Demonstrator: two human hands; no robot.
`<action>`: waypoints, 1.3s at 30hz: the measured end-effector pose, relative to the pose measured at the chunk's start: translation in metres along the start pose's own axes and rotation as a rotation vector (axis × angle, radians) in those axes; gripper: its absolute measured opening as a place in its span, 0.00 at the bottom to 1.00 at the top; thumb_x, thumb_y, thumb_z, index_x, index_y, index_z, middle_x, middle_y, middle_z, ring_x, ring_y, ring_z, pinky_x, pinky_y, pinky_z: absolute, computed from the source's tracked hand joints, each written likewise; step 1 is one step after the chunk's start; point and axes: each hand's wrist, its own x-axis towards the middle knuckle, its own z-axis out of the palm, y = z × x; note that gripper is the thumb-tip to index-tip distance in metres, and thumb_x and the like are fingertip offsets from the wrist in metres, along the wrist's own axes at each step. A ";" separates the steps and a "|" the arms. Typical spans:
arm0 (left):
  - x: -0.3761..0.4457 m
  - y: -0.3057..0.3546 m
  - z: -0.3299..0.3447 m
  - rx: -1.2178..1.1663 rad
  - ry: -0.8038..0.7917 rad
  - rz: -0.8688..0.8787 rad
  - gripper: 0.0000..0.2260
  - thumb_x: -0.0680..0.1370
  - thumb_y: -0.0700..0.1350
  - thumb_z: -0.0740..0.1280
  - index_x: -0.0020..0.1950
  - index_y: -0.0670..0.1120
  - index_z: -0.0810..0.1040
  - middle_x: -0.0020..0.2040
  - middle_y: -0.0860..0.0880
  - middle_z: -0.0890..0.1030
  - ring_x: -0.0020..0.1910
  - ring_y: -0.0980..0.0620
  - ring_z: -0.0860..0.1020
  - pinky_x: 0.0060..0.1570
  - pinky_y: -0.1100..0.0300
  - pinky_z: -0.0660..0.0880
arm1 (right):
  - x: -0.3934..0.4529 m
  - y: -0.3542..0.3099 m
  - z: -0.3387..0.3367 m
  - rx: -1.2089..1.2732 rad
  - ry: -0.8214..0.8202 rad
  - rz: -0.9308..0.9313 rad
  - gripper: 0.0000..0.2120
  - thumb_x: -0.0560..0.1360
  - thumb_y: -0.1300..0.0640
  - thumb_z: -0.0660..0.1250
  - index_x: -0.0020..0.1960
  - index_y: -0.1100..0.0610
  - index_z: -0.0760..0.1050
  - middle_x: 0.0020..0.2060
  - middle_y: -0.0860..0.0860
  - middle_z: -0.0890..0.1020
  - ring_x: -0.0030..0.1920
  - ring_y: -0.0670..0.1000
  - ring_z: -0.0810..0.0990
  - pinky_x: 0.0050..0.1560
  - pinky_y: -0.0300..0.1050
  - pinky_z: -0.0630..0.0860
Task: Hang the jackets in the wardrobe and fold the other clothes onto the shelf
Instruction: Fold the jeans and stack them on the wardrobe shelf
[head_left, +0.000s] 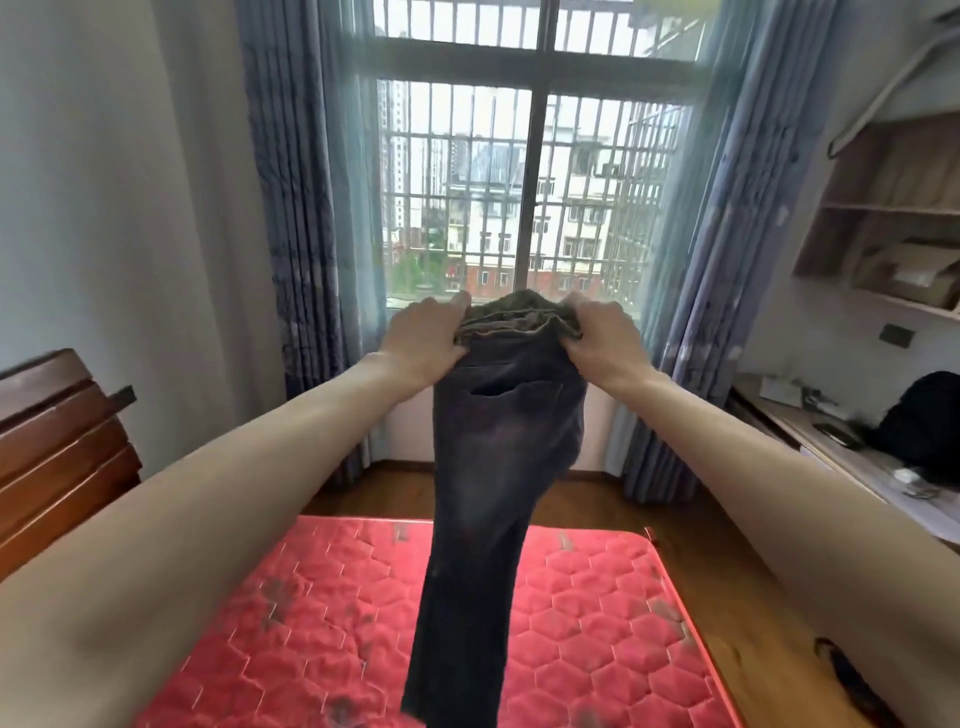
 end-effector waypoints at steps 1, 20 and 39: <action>0.000 0.002 -0.002 0.034 0.051 0.017 0.15 0.80 0.47 0.71 0.64 0.44 0.73 0.44 0.45 0.80 0.45 0.41 0.81 0.41 0.51 0.75 | -0.001 0.002 -0.004 -0.015 0.037 -0.018 0.06 0.79 0.57 0.66 0.55 0.53 0.78 0.43 0.55 0.84 0.43 0.61 0.81 0.42 0.53 0.78; -0.426 0.094 0.352 -0.266 -0.501 -0.032 0.25 0.56 0.43 0.79 0.50 0.56 0.78 0.40 0.58 0.82 0.36 0.55 0.83 0.32 0.62 0.77 | -0.450 0.084 0.224 -0.201 -0.841 0.045 0.18 0.78 0.56 0.66 0.67 0.54 0.70 0.65 0.52 0.76 0.67 0.58 0.76 0.58 0.57 0.77; -0.803 0.180 0.506 -0.362 -1.017 0.357 0.22 0.62 0.65 0.66 0.47 0.51 0.75 0.42 0.53 0.78 0.39 0.51 0.80 0.36 0.60 0.78 | -0.916 0.107 0.359 -0.036 -1.207 -0.012 0.19 0.67 0.34 0.67 0.45 0.48 0.73 0.38 0.44 0.80 0.40 0.48 0.83 0.32 0.41 0.78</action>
